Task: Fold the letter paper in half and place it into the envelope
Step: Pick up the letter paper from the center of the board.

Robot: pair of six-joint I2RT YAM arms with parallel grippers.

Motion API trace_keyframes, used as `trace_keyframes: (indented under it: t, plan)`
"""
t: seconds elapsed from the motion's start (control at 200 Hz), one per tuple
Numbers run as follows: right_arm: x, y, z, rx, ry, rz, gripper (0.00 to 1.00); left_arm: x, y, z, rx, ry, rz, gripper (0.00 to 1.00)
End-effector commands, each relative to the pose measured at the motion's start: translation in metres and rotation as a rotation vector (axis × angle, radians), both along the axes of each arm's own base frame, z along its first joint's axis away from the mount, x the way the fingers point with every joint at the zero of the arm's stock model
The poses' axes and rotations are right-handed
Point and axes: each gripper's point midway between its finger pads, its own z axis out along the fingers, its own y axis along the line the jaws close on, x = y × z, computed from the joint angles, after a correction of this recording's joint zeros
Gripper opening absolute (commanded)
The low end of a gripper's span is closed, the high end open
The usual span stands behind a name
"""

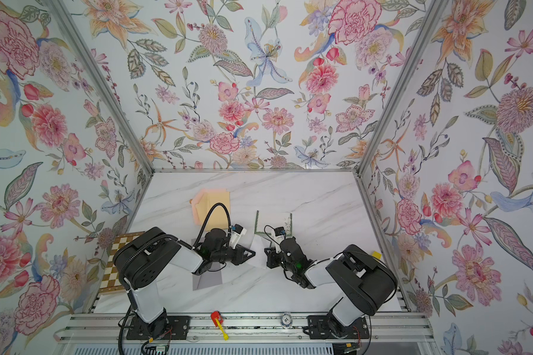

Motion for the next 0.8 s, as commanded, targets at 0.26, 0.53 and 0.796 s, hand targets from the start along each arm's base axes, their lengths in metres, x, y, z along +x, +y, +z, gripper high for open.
trace_keyframes:
  t: [0.26,0.53,0.796]
  plan:
    - [0.013,0.006,0.050,-0.073,-0.028,0.061,0.35,0.003,-0.002,0.034,-0.055,-0.041,0.017,0.03]
    - [0.025,-0.043,0.179,-0.176,-0.131,0.030,0.56,0.036,0.006,0.126,-0.103,-0.240,0.102,0.00]
    - [0.017,-0.054,0.253,-0.005,-0.196,0.136,0.67,0.058,0.031,0.216,-0.110,-0.396,0.163,0.00]
